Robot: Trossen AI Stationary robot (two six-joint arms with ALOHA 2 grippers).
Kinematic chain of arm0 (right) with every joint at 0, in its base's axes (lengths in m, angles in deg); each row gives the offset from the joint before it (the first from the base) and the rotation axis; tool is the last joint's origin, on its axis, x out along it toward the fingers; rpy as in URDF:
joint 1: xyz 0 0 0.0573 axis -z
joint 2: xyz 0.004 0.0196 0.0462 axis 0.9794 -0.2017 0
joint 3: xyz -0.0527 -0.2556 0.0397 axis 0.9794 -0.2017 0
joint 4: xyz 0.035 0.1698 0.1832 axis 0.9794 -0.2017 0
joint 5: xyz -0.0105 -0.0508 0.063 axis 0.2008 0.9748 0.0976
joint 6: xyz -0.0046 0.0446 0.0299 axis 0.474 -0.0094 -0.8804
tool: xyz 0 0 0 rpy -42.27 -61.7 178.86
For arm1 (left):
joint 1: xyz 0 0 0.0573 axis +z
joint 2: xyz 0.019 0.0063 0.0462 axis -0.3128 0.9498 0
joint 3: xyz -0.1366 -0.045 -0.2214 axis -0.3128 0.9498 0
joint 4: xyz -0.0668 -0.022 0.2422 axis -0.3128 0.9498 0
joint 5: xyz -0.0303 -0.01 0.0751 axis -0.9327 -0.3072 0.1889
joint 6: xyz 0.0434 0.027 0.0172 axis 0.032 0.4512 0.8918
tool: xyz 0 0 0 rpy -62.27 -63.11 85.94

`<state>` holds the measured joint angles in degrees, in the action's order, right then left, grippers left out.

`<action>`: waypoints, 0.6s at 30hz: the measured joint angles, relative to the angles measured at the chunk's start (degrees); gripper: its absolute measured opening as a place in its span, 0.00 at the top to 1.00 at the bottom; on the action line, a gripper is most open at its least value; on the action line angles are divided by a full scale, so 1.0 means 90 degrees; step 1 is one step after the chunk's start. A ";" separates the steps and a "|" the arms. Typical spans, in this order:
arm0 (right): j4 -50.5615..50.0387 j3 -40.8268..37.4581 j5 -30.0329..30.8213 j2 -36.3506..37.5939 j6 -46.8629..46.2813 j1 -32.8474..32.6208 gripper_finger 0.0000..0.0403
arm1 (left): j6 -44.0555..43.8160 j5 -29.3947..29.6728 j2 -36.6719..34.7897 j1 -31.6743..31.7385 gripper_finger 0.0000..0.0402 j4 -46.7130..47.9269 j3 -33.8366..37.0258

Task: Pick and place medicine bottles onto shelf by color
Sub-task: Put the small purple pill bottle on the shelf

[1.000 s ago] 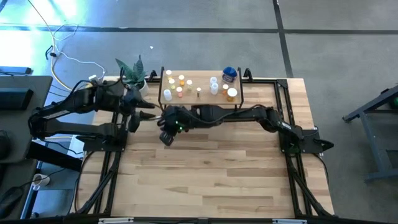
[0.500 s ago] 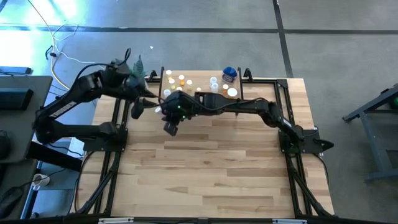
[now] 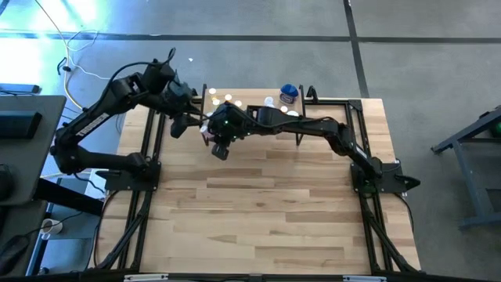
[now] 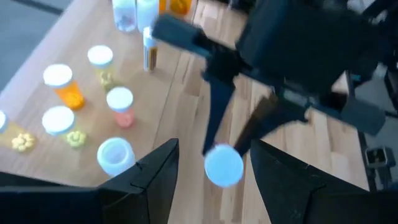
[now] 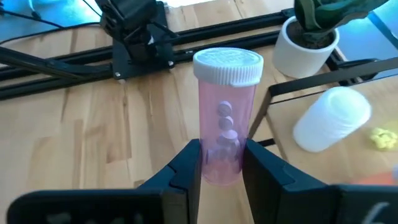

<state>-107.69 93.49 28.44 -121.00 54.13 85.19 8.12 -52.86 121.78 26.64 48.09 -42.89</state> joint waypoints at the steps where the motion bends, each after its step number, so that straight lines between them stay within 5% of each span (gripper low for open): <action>1: -0.0003 0.0000 -0.0011 0.0000 0.0055 0.0025 0.79 | 0.0114 0.0002 0.0074 0.0019 0.53 0.0134 -0.0063; 18: -0.0039 0.0000 -0.0297 0.0000 0.0484 0.0214 0.79 | 0.0952 0.0658 0.0629 0.0020 0.53 0.0725 -0.0125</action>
<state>-108.03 93.49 25.77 -121.00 58.49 87.12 16.68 -46.94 127.45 26.81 54.62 -44.01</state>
